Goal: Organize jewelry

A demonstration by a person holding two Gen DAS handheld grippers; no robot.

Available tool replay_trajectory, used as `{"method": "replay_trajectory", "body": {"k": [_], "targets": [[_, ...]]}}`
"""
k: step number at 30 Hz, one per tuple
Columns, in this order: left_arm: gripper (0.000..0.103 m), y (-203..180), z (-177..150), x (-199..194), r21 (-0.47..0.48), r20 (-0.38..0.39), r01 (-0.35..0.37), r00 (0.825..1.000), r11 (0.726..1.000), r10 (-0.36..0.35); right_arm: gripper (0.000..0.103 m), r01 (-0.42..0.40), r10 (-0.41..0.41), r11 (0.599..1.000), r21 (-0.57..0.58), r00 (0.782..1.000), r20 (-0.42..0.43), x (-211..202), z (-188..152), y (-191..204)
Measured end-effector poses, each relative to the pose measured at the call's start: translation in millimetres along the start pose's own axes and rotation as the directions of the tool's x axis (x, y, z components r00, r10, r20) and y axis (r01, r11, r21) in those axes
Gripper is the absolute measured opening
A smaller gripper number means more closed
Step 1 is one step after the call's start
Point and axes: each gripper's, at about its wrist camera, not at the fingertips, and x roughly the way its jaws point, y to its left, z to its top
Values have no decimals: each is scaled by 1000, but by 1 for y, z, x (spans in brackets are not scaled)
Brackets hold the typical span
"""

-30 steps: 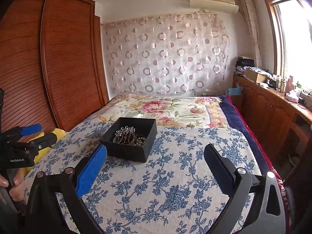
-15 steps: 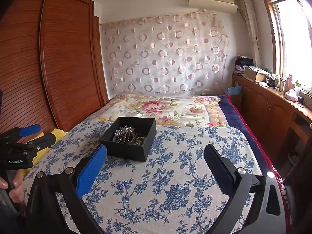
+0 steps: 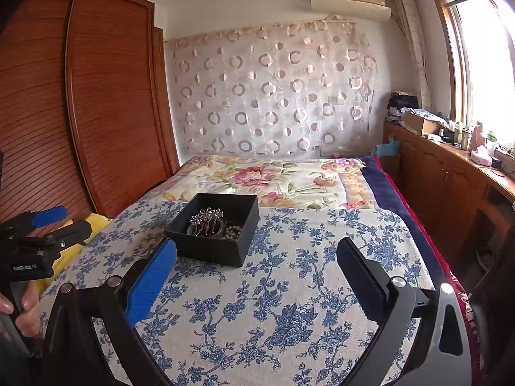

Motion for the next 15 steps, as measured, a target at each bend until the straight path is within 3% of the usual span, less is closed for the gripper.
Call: {"method": "replay_trajectory", "body": {"k": [15], "targets": [[95, -1, 1, -1, -3, 1, 2, 1000, 1000, -2, 101, -3, 3, 1000, 2, 1000, 0, 0, 0, 0]]}}
